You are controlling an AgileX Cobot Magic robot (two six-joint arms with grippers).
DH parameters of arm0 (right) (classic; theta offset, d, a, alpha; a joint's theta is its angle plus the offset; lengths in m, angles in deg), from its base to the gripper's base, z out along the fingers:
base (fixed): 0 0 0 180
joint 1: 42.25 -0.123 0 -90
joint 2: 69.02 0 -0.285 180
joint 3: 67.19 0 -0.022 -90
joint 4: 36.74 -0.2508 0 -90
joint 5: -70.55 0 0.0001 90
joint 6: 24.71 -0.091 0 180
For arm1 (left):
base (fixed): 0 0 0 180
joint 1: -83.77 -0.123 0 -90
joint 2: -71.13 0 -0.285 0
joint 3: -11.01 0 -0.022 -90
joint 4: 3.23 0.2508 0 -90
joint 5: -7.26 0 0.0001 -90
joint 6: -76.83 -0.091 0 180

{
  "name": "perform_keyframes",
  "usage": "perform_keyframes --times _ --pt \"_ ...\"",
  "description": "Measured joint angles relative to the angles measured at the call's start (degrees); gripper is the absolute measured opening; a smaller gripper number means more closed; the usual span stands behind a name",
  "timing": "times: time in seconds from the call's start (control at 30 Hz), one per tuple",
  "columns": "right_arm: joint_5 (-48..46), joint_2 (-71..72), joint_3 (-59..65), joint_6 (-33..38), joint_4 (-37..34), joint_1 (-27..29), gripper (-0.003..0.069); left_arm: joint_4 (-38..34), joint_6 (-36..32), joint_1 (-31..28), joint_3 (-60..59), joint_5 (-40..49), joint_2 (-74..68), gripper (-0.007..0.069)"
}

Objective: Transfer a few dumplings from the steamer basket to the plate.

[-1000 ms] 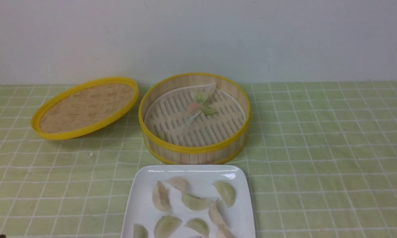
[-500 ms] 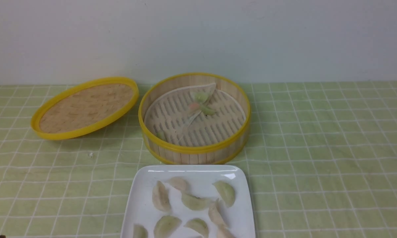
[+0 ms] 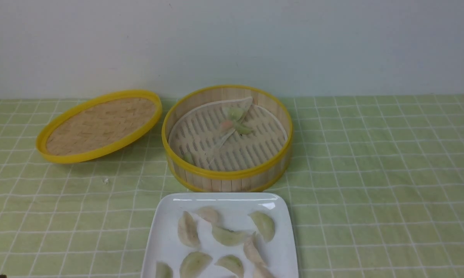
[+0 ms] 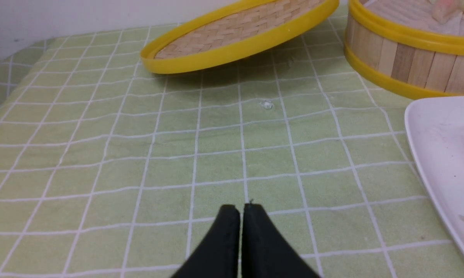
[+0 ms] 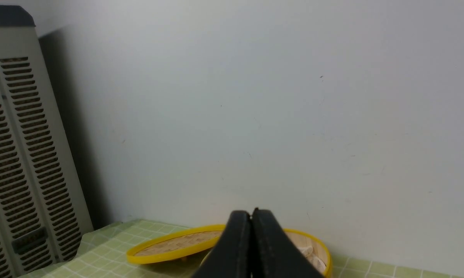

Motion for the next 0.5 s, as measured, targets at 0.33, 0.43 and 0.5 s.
perform_keyframes --times 0.33,0.43,0.5 --pt "1.67 0.00 1.43 6.64 -7.72 0.00 -0.0014 0.00 0.06 0.00 0.00 0.00 0.00 -0.0006" --pt "6.54 0.00 5.27 17.68 -15.95 0.00 -0.0014 0.00 0.06 0.00 0.00 0.00 0.00 -0.0006" --pt "9.06 0.00 7.59 21.62 -19.06 0.00 -0.0014 0.00 0.06 0.00 0.00 0.00 0.00 -0.0006"
